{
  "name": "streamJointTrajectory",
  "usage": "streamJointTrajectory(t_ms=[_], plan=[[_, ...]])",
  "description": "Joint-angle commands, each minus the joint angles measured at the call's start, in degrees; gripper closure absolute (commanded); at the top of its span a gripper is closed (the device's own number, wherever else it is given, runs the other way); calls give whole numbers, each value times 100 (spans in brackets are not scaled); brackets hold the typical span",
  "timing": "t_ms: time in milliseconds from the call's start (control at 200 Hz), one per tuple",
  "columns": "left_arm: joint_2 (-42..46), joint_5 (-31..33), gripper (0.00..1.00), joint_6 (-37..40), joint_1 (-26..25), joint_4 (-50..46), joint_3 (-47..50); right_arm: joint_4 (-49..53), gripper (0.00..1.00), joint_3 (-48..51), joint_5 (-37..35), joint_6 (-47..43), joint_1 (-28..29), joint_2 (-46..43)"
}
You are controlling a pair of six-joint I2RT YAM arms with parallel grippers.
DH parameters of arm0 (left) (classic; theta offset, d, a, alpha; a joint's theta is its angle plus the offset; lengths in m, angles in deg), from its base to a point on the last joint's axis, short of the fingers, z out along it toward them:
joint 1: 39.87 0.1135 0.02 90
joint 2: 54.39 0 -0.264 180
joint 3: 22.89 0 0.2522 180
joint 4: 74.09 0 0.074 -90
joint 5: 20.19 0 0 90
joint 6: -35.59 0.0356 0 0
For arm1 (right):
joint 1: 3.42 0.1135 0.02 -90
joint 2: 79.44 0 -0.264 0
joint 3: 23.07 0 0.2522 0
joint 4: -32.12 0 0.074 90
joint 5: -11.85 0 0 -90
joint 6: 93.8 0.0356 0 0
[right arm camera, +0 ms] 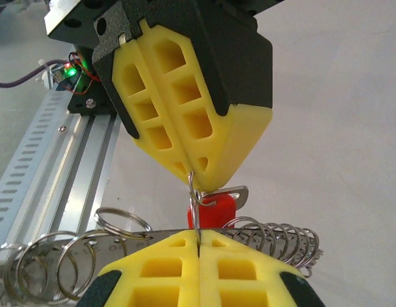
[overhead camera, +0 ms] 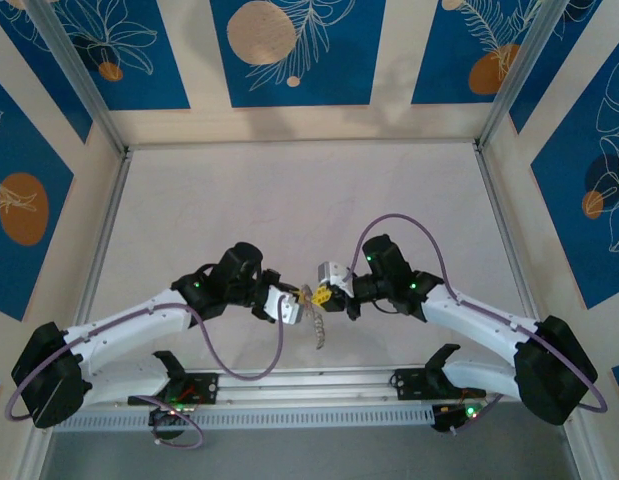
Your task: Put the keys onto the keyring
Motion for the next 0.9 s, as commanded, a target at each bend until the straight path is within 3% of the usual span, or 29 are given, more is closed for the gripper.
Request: streamJointTrajectory(t_ms=[0, 130, 180, 520, 695, 895], plan=[[51, -348, 100, -455, -37, 209, -7, -906, 100, 183, 15, 544, -37, -124], [56, -278, 100, -610, -40, 284, 26, -1340, 100, 374, -77, 773, -55, -194], [42, -250, 93, -676, -38, 287, 41, -1526, 100, 432, -54, 858, -68, -222], [99, -173, 91, -870, -37, 233, 109, -2395, 100, 798, -168, 1298, -217, -422], [65, -81, 64, -1158, -38, 337, 128, -2678, 100, 912, -227, 1396, -213, -464], [188, 177, 53, -1734, 39, 874, 172, -2755, 100, 936, -188, 1359, -213, -416]])
